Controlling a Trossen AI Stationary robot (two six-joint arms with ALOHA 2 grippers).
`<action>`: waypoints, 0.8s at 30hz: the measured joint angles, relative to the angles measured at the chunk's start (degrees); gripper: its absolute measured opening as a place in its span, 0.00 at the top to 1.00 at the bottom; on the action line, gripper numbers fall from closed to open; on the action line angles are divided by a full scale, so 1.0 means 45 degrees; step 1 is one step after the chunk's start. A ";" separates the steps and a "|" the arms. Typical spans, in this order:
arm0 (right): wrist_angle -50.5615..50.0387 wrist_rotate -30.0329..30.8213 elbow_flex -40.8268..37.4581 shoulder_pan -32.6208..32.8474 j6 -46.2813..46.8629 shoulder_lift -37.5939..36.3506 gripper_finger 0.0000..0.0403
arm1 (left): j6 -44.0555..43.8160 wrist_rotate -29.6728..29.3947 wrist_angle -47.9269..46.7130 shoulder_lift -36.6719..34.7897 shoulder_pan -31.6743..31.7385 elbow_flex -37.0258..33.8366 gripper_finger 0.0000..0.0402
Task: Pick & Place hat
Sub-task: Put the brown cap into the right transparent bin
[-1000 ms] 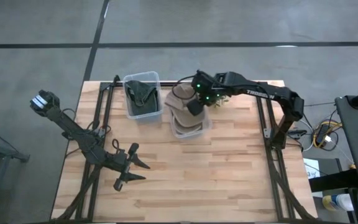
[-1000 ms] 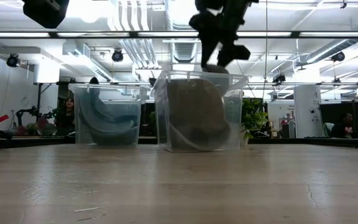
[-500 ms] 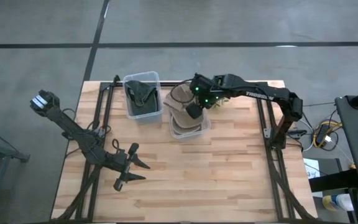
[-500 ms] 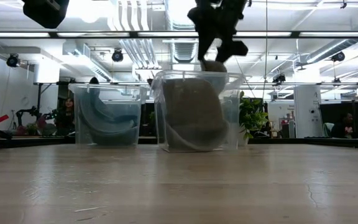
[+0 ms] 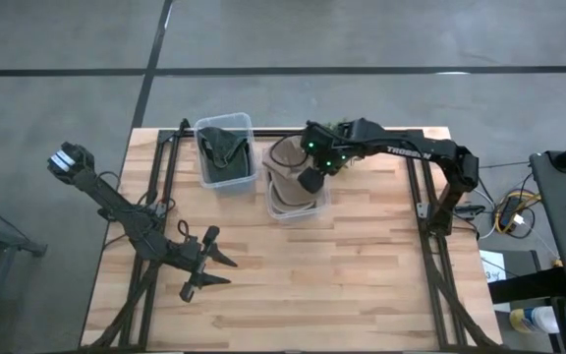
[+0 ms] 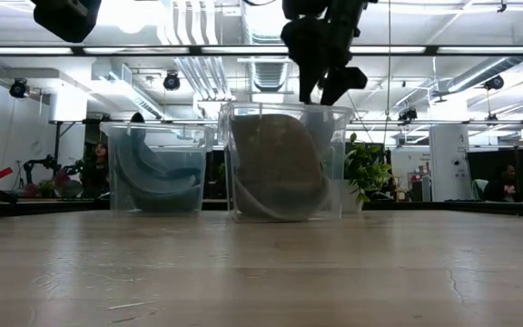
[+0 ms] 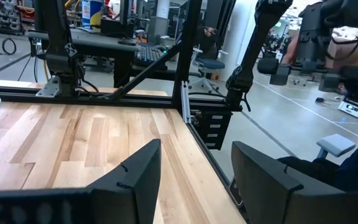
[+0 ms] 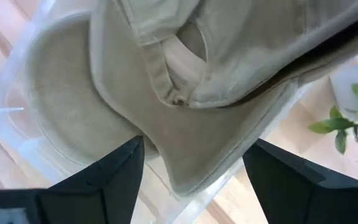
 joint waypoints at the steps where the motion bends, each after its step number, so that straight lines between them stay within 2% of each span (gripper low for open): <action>1: 0.0008 0.0002 0.0017 0.0000 -0.0101 -0.0067 0.36 | 0.0002 -0.0003 0.0000 0.0000 0.0000 0.0000 0.53; 4: -0.0016 -0.0001 0.0016 0.0015 -0.0286 -0.0198 0.41 | 0.0004 -0.0004 -0.0005 0.0000 0.0000 0.0000 0.53; 6: -0.0011 0.0002 0.0012 0.0048 -0.0581 -0.0365 0.49 | 0.0004 -0.0004 -0.0005 0.0000 0.0000 0.0000 0.53; 13: 0.0201 0.0683 0.0012 0.0214 -0.1626 -0.1079 0.93 | 0.0002 -0.0002 -0.0051 0.0000 0.0000 0.0000 0.53; 21: 0.0875 0.1395 -0.0089 0.0430 -0.2474 -0.2141 0.98 | -0.0001 -0.0004 -0.0087 0.0000 0.0000 0.0000 0.53; 24: 0.1557 0.0633 -0.0291 0.0504 -0.2103 -0.2542 0.98 | 0.0003 -0.0004 -0.0088 0.0000 0.0000 0.0000 0.53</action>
